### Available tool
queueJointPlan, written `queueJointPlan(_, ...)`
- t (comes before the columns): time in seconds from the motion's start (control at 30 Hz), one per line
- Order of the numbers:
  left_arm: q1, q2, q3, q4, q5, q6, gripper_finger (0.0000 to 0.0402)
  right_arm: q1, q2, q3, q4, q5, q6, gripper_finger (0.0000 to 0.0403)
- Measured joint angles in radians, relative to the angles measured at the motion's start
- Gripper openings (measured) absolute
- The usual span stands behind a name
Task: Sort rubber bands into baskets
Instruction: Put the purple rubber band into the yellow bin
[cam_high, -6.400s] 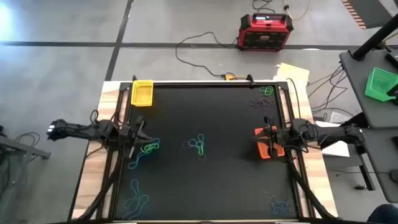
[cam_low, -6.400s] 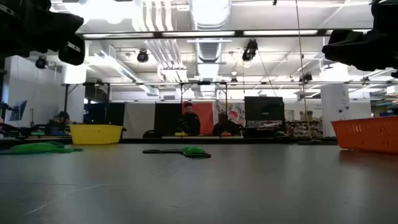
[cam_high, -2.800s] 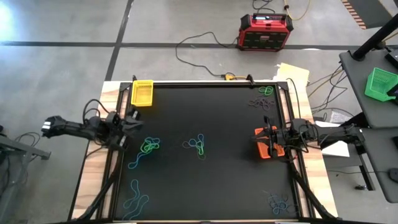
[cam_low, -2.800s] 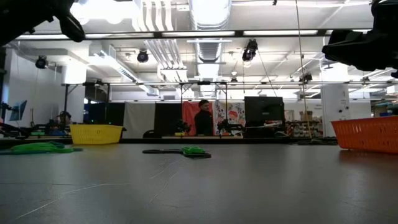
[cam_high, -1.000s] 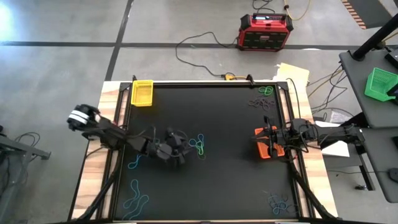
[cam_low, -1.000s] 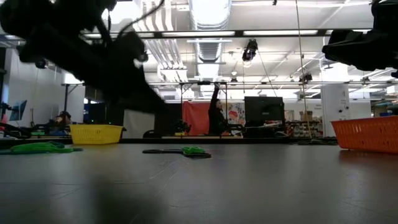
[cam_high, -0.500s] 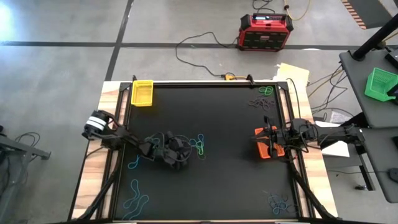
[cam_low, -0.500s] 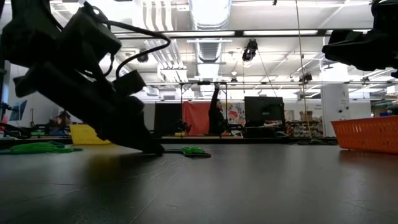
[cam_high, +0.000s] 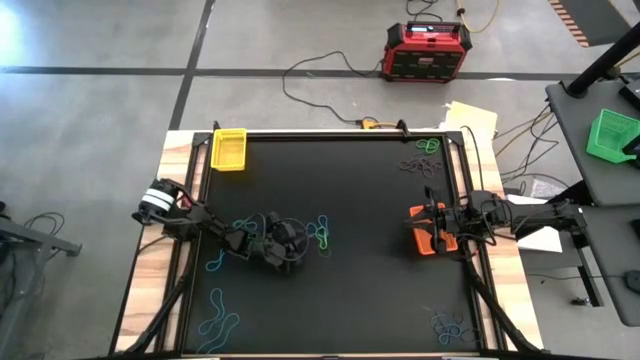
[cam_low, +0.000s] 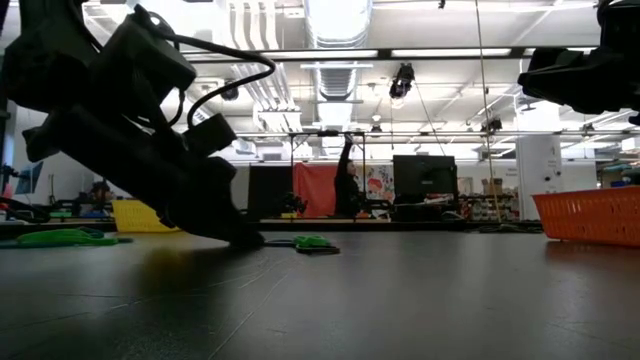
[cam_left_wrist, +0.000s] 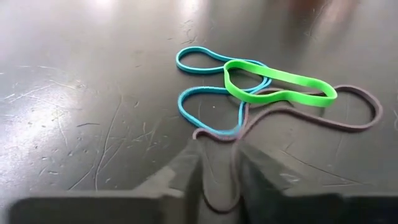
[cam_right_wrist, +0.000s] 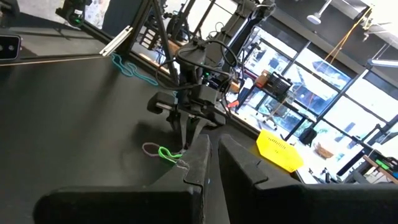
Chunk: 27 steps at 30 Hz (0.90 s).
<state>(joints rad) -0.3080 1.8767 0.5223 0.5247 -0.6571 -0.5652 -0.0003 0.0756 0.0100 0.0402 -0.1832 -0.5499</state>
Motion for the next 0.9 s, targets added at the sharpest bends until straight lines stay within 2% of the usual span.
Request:
queueJointPlan(0.07,0.000,0.000,0.000,0.000,0.002,0.002,0.0023,0.000,0.000,0.000,0.000,0.000,0.000,0.0029)
queueJointPlan(0.13,0.001,-0.002,-0.001,0.000,0.015,-0.007,0.0008,0.000,0.000,0.000,0.000,0.000,0.000,0.0029)
queueJointPlan(0.27,-0.013,-0.030,0.006,-0.027,0.029,-0.039,0.0003,0.000,0.000,0.000,0.000,0.000,0.000,0.0029)
queueJointPlan(0.43,-0.029,-0.138,0.017,-0.088,0.086,0.022,0.0000,0.000,0.000,0.000,0.000,0.000,0.000,0.0029)
queueJointPlan(0.9,-0.029,-0.488,0.036,-0.180,0.045,0.189,0.0000,0.000,0.000,0.000,0.000,0.000,0.000,0.0029)
